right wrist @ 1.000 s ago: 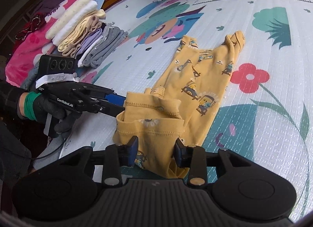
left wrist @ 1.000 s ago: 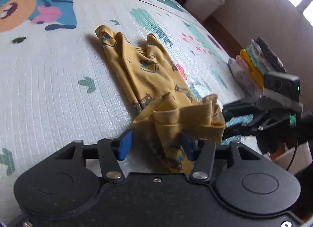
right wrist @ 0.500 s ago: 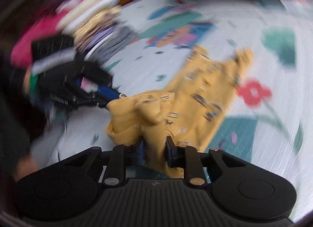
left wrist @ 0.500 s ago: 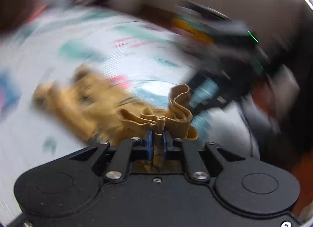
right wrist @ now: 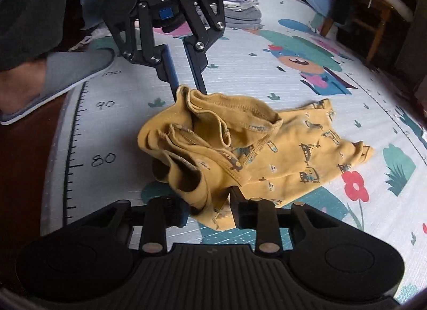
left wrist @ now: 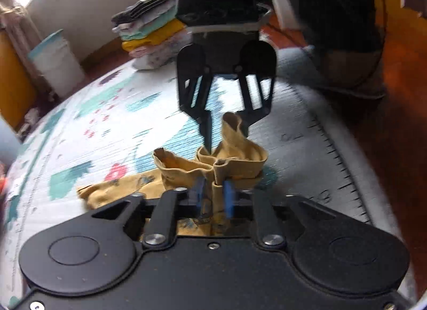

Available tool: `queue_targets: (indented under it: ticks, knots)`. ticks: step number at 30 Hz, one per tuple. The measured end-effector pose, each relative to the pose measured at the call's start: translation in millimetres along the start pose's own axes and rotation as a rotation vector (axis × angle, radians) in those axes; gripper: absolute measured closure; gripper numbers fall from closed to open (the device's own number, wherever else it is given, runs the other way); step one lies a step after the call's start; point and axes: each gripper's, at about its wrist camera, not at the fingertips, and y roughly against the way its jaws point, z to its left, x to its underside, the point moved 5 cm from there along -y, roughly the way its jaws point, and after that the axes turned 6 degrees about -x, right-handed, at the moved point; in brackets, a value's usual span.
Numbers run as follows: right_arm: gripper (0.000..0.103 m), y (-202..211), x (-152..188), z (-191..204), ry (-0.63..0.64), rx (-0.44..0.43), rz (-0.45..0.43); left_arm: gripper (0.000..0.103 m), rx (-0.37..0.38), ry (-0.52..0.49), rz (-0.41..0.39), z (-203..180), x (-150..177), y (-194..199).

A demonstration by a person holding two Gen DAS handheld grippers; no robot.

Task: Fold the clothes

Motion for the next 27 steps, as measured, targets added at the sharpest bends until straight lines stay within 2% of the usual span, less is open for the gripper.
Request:
queue_targets:
  ticks: [1,3,7,9,12,14,15,19,21,23,25,26,27]
  knots:
    - [0.072,-0.4,-0.4,-1.1,-0.017,-0.008,-0.004,0.042,-0.029,-0.002,-0.001,-1.5,2.8,-0.3]
    - [0.072,0.1,-0.8,-2.3,-0.036,-0.005,-0.014,0.042,-0.081,0.023,0.006,-1.2,8.5,-2.1]
    - [0.072,0.4,1.5,-4.9,-0.064,-0.002,-0.017,0.041,-0.146,0.177,0.057,7.4,19.3,-9.0]
    - [0.072,0.0,1.6,-6.7,-0.083,0.0,-0.018,0.041,-0.139,0.306,0.074,13.8,26.3,-9.8]
    - [0.072,0.5,1.3,-9.2,-0.116,-0.006,-0.026,0.04,-0.089,0.457,0.1,23.1,37.3,-9.0]
    - [0.072,0.5,1.0,-11.3,-0.144,-0.014,-0.031,0.039,-0.029,0.612,0.12,32.1,50.5,-7.1]
    - [0.072,0.5,0.7,-12.4,-0.157,-0.018,-0.035,0.039,0.012,0.721,0.119,39.2,58.5,-5.0]
    - [0.072,0.2,-1.2,-18.7,-0.207,-0.022,-0.05,0.038,0.062,1.115,0.073,65.7,93.8,4.9]
    - [0.072,0.1,-2.1,-19.7,-0.209,-0.02,-0.053,0.038,0.062,1.254,0.077,77.7,105.4,4.4]
    - [0.072,-0.4,-2.5,-19.7,-0.207,-0.02,-0.052,0.038,0.072,1.326,0.086,84.2,110.2,-5.8]
    - [0.072,-0.5,-2.9,-18.6,-0.2,-0.019,-0.05,0.041,0.074,1.385,0.1,89.0,113.4,-17.6]
    - [0.072,-0.4,-3.1,-17.6,-0.193,-0.018,-0.05,0.055,0.066,1.408,0.113,89.9,114.3,-23.4]
    - [0.072,-0.1,-3.3,-16.0,-0.182,-0.015,-0.049,0.065,0.058,1.416,0.132,89.9,114.0,-28.0]
